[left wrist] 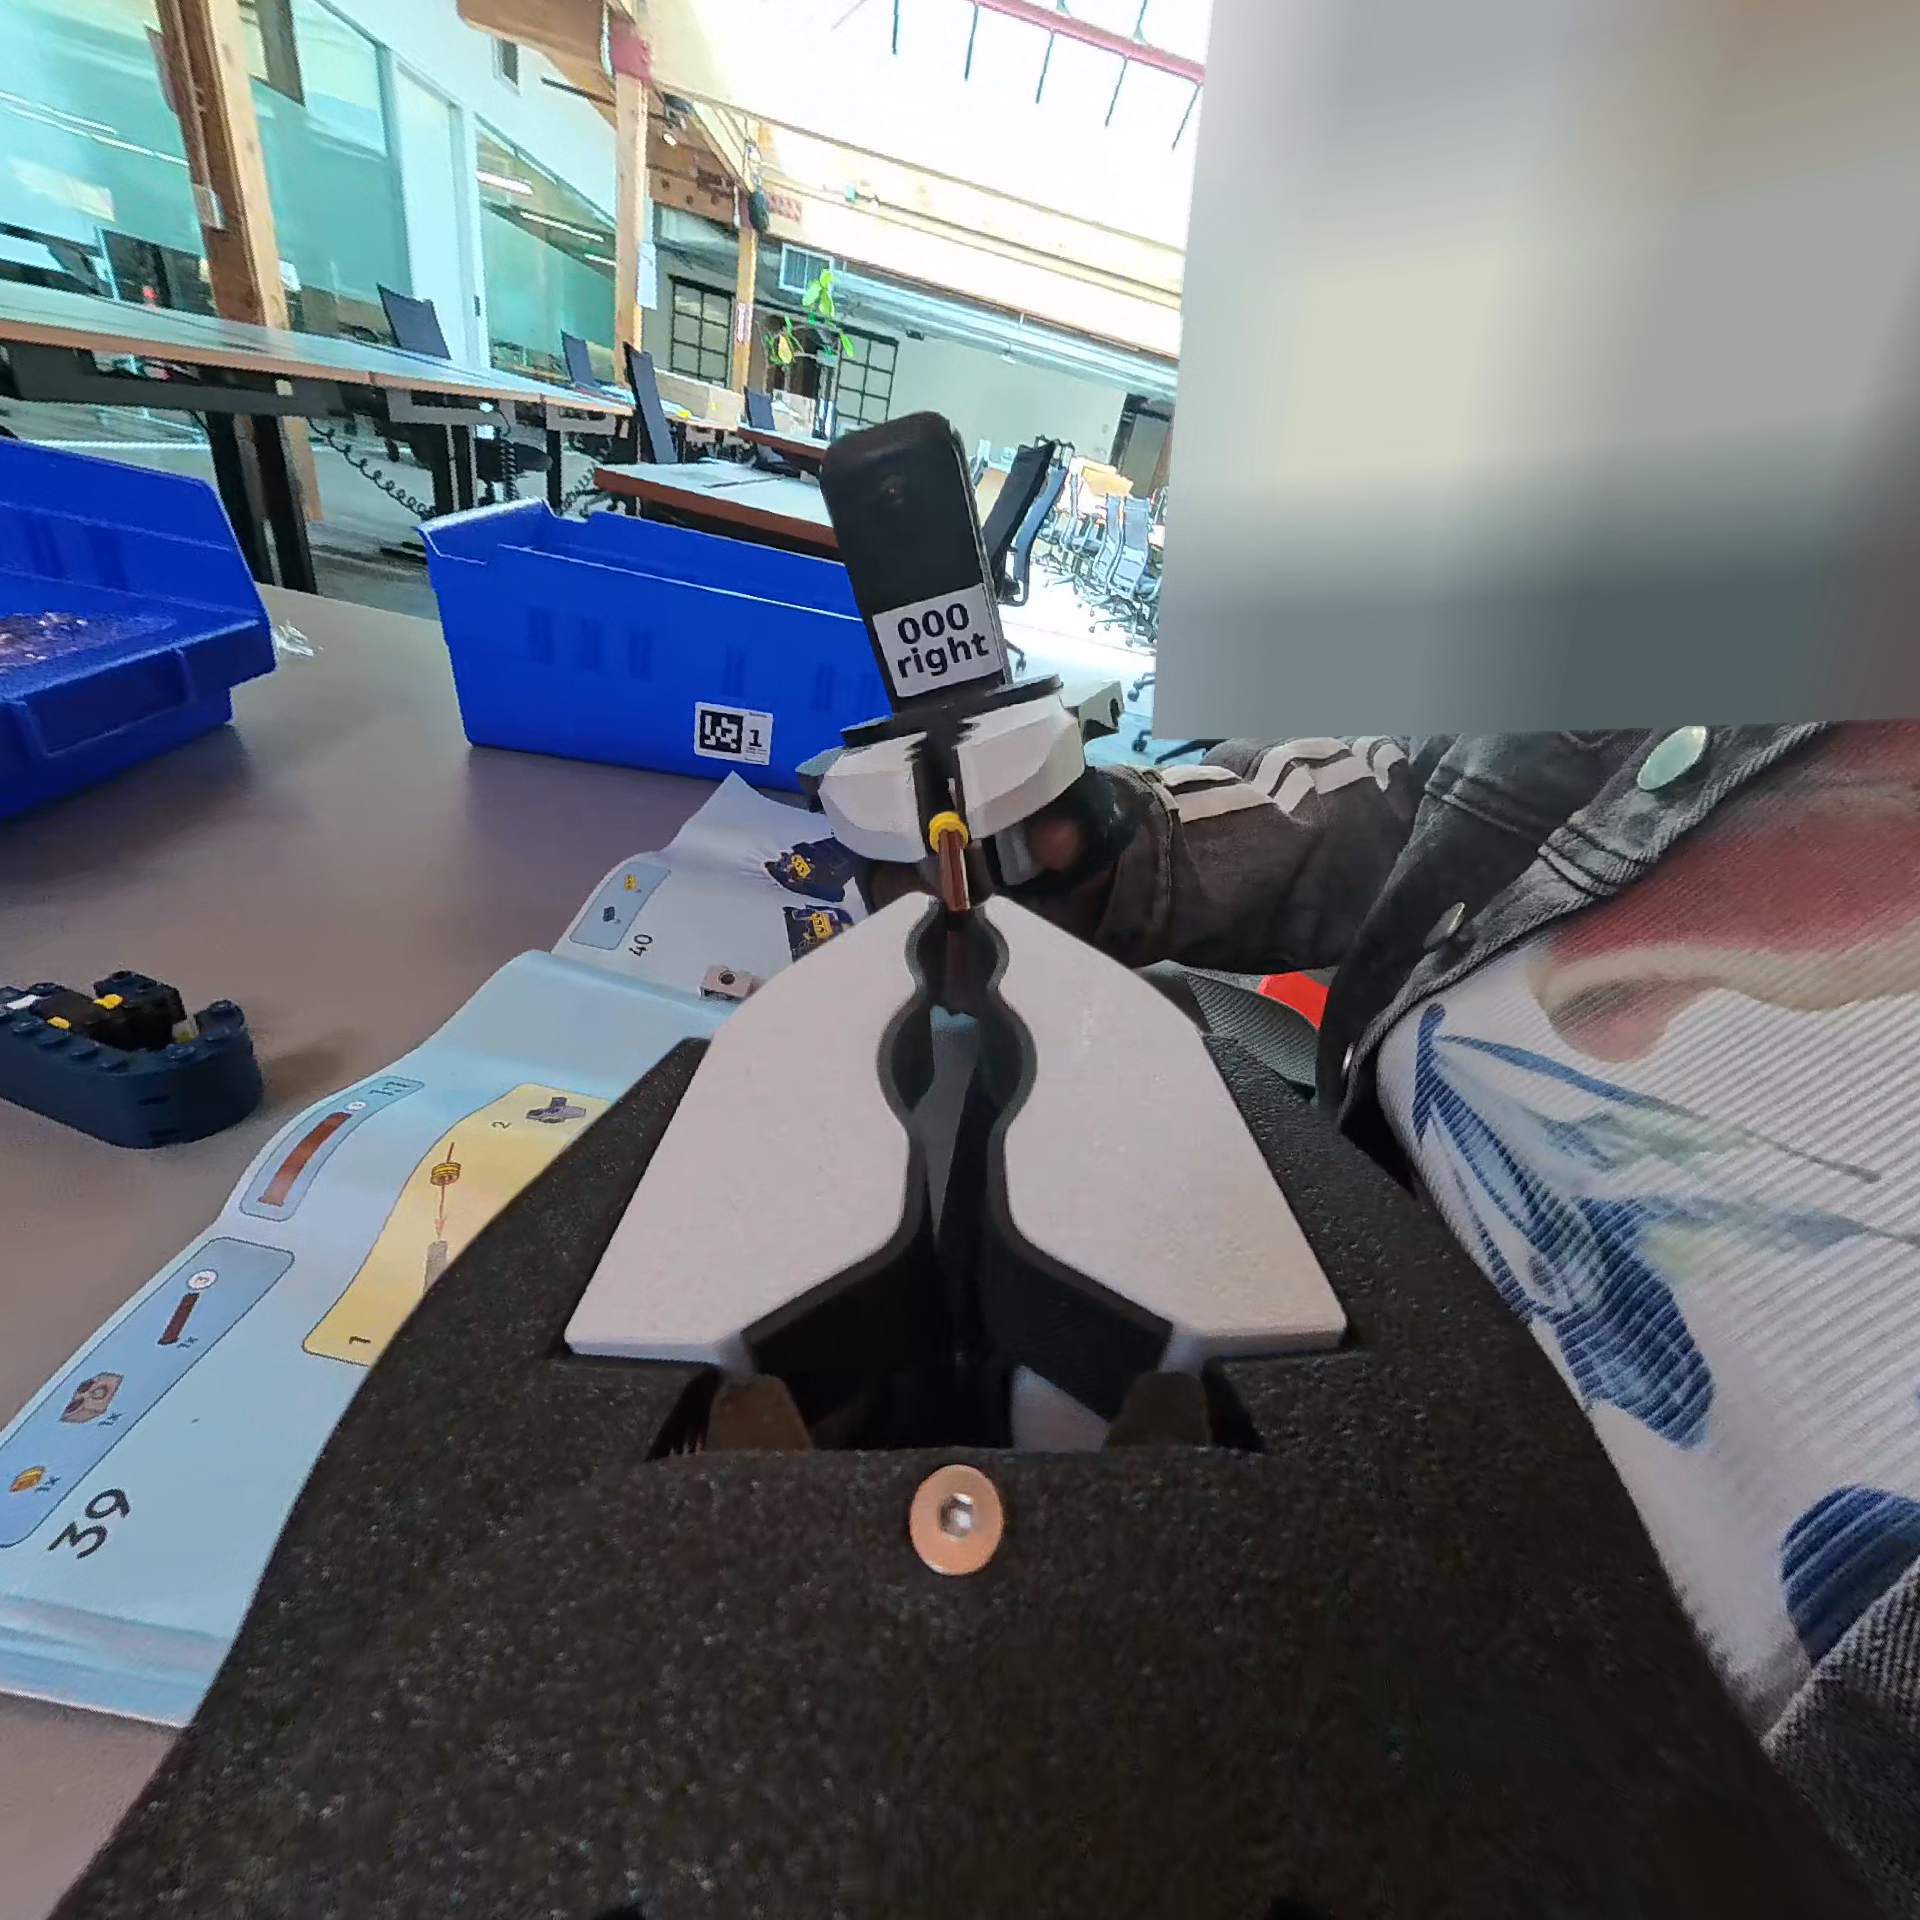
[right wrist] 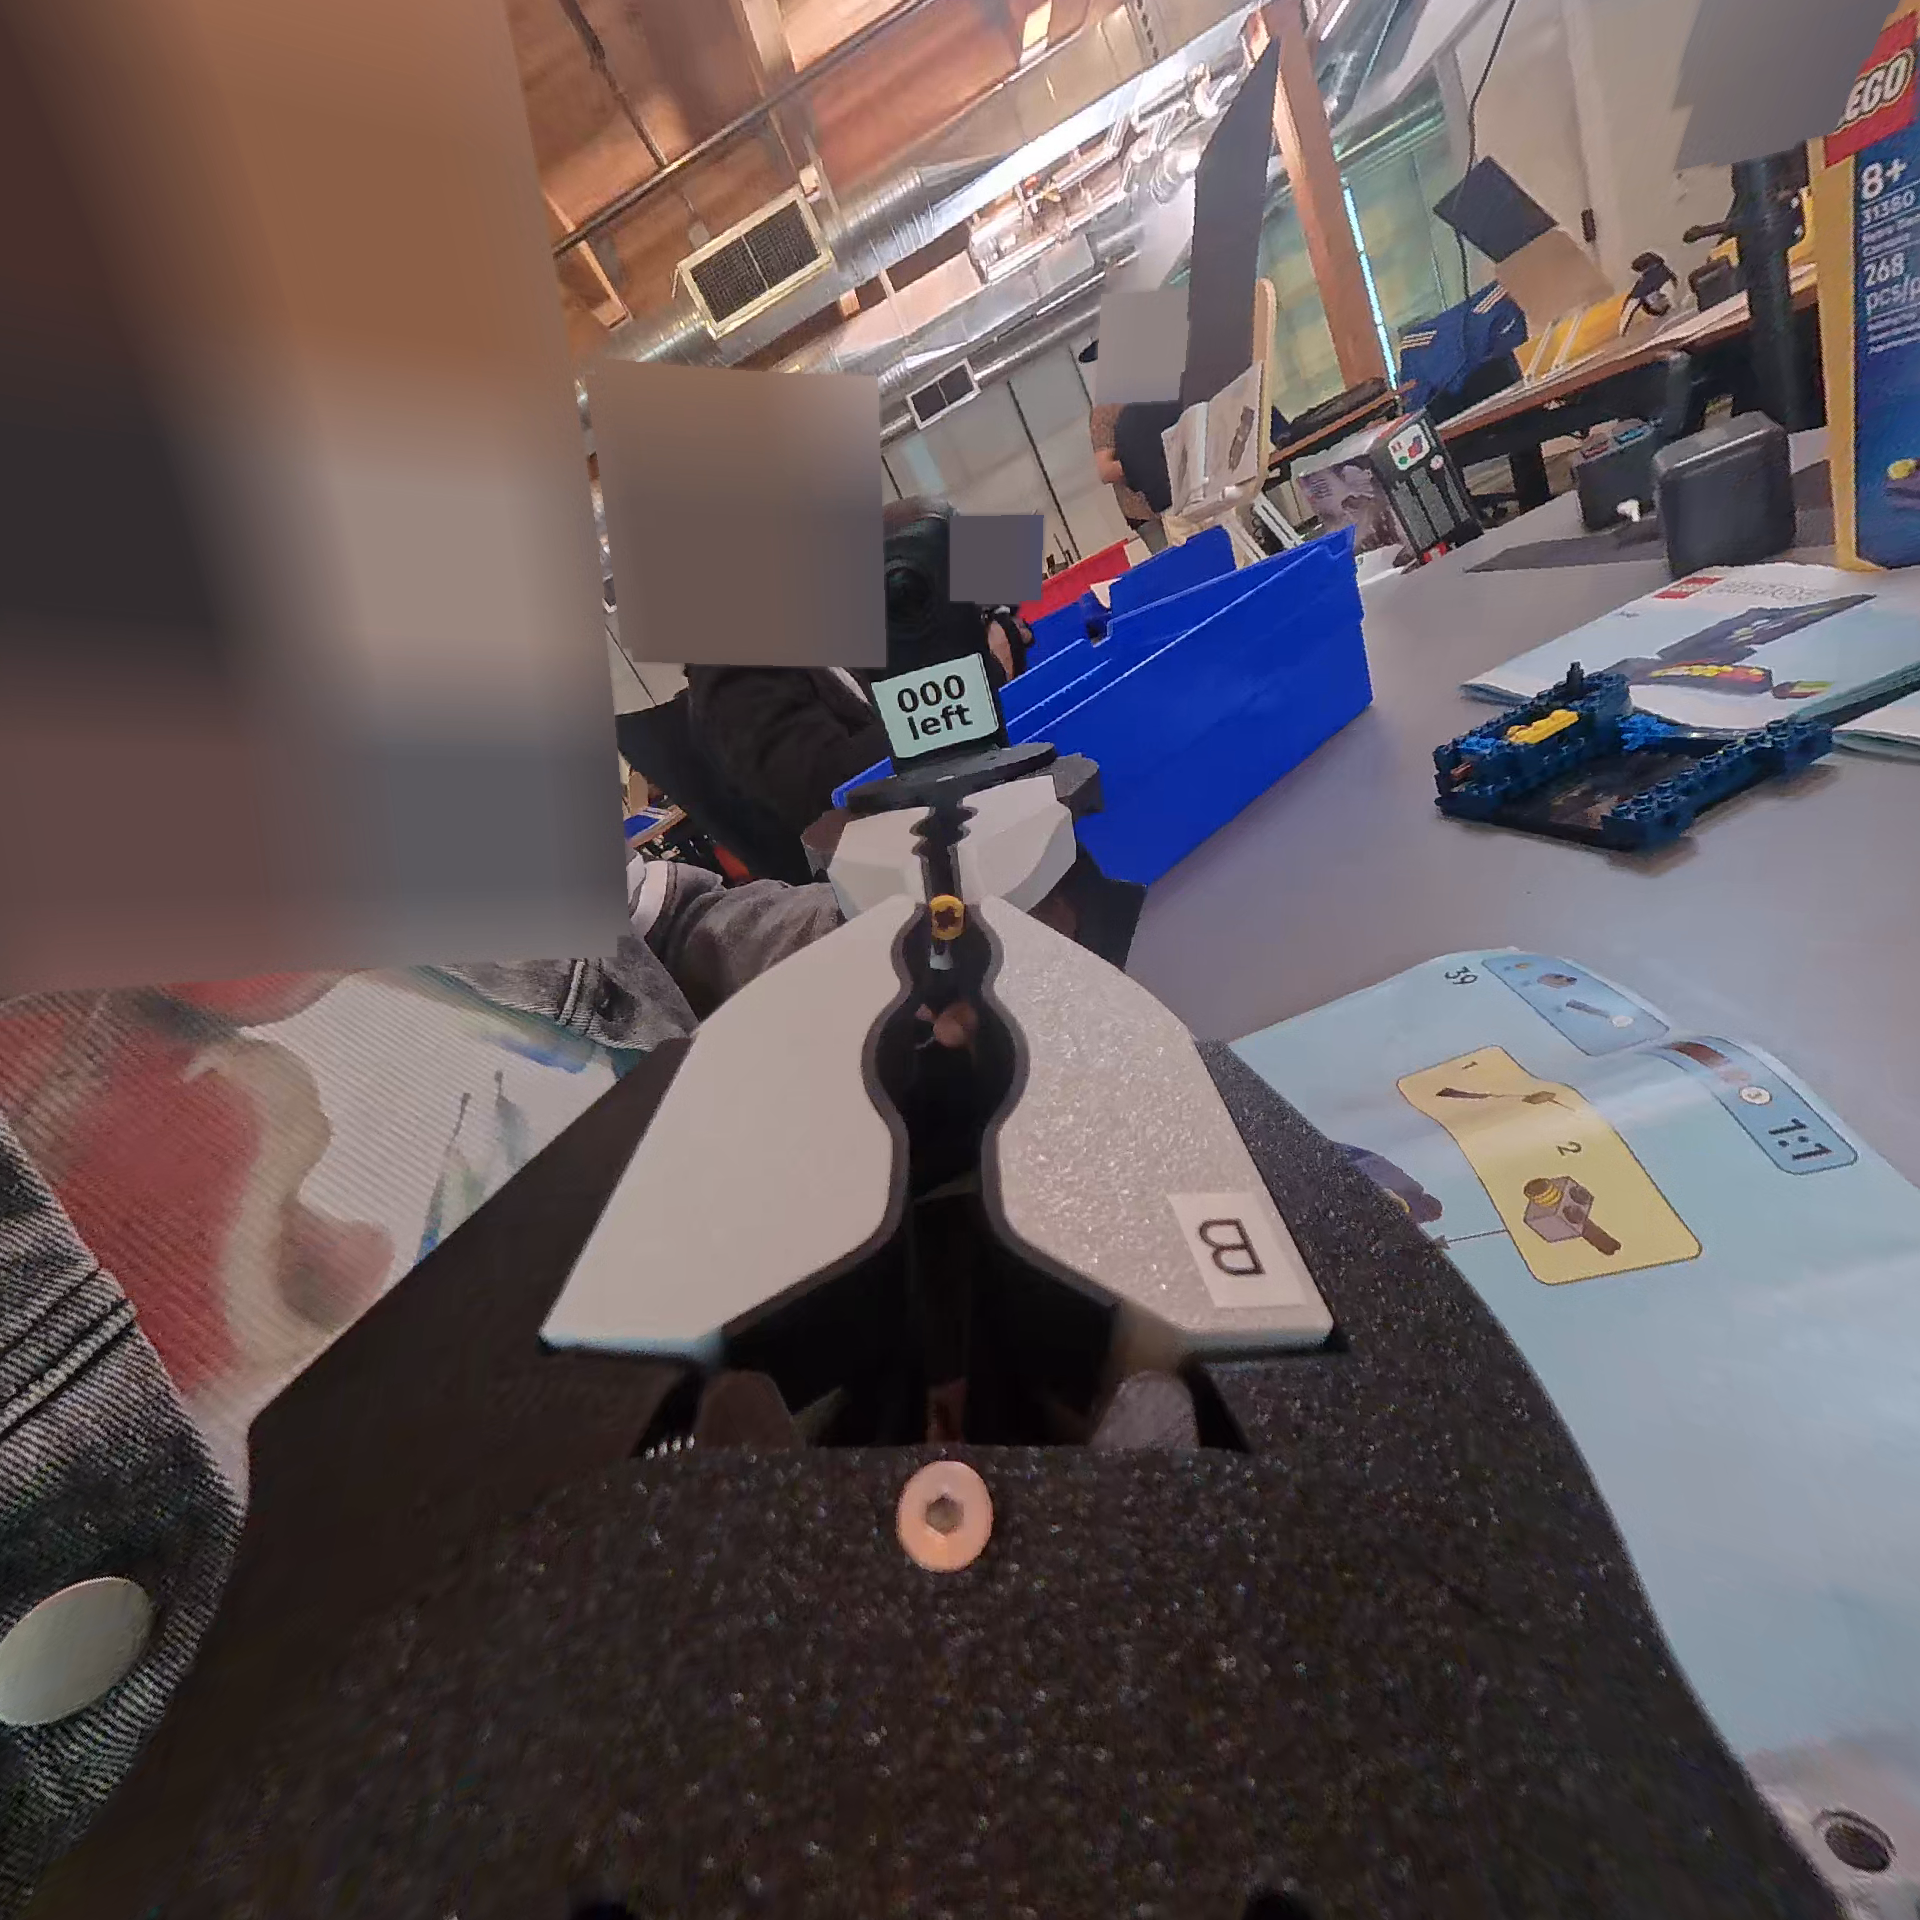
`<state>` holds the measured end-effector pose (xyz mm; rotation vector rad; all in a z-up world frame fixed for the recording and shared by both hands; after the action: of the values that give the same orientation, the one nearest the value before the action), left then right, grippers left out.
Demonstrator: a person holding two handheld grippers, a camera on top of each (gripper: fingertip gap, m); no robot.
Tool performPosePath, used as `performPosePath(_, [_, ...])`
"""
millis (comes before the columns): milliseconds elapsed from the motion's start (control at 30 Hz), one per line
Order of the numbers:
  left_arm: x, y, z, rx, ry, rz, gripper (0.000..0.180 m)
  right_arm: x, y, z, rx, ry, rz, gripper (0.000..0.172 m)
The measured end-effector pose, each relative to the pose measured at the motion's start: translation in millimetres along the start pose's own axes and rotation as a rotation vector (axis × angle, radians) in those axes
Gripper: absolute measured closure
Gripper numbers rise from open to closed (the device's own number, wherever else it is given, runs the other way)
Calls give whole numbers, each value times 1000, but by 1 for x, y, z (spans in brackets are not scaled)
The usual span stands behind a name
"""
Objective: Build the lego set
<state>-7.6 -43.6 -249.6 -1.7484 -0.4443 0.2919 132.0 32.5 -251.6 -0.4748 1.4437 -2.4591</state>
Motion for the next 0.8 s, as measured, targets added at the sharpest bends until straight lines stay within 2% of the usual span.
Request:
performPosePath(533, [2, 3, 2, -33, 17, 52, 177, -5, 8, 1, -34, 53, 102, 166])
performPosePath(667, [4, 4, 2, -48, 43, 122, 177, -8, 11, 2, -66, 66, 152, 165])
performPosePath(800, [6, 6, -1, -35, 70, 271, 176, -10, 16, 9, -171, 98, 234, 165])
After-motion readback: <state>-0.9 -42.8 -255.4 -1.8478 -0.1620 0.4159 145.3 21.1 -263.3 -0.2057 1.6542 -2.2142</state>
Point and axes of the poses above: each gripper's, where its closed fingertips meet, x out along the fingers, y out of its underside, z = x × y across the jaws, the point moved 8 cm from there along -x, back along the fingers, and after that the axes turned 2 degrees about y, right-handed, at the moved point
